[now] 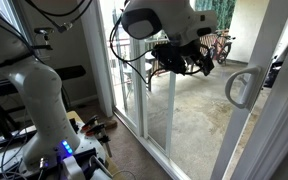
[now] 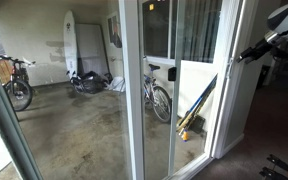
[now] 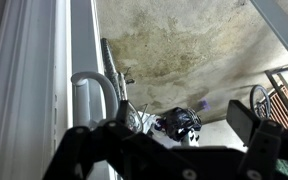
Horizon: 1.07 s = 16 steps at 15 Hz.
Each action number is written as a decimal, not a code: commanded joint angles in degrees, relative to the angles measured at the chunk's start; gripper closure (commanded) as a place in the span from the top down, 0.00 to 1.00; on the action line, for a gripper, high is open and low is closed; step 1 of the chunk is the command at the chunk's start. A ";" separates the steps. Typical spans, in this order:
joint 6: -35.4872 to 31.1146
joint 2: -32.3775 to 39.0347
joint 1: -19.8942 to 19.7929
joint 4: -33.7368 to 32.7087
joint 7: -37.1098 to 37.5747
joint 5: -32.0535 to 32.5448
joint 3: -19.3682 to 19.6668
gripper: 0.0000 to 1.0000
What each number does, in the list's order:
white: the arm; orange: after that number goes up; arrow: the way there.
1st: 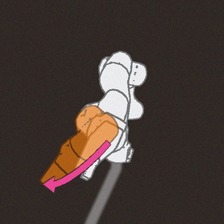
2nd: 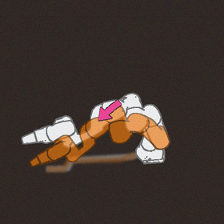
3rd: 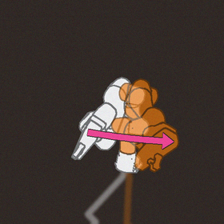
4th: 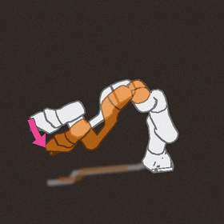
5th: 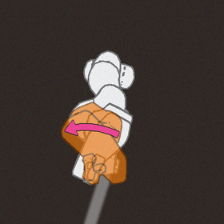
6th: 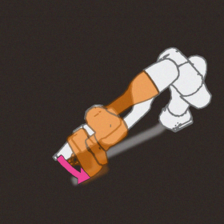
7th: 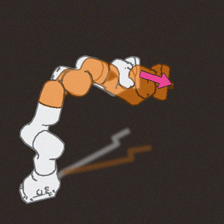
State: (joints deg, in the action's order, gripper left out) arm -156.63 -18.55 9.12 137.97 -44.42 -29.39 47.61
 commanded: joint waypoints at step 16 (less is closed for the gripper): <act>9.06 -1.74 10.92 -8.71 -27.11 -1.28 14.31 1.00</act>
State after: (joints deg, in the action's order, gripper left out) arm -149.70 -19.18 16.35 130.94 -63.65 -29.35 57.84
